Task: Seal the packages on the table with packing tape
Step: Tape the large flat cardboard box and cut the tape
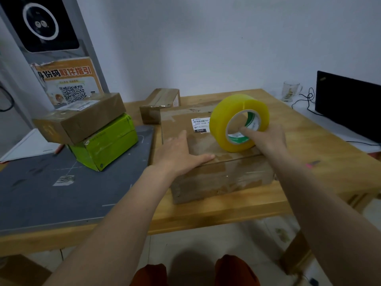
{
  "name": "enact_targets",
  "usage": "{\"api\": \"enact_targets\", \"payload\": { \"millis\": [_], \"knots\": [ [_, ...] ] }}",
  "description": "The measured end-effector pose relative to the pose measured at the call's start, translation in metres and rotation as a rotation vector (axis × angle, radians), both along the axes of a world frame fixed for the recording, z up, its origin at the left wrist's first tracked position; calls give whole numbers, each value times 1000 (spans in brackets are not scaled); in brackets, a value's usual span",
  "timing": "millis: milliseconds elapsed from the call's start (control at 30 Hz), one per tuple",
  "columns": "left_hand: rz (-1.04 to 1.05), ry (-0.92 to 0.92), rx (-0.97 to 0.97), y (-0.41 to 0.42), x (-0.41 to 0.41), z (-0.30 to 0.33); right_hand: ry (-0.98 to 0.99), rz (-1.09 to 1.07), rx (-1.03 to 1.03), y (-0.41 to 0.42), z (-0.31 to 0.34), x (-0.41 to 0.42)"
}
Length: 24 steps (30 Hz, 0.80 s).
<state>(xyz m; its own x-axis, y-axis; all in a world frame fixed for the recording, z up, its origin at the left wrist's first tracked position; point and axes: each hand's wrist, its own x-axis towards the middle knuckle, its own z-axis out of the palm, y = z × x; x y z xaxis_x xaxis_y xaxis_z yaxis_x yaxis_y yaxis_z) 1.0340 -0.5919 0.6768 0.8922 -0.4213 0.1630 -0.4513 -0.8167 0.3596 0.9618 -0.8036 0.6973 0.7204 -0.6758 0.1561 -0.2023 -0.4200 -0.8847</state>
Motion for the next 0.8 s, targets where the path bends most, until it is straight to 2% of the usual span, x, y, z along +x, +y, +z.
{"api": "enact_targets", "payload": {
  "millis": [100, 333, 500, 733, 800],
  "knots": [
    [15, -60, 39, -14, -5, 0, 76, 40, 9, -6, -1, -1],
    [2, -3, -8, -11, -4, -4, -11, -24, -60, -22, 0, -4],
    [-11, -9, 15, -13, -3, -5, -161, -147, 59, -38, -1, -5],
    [-8, -3, 41, -14, 0, -8, -114, -121, 284, -31, -18, -3],
    [-4, 9, 31, -14, 1, -8, -128, -119, 268, -36, -17, -3]
  ]
}}
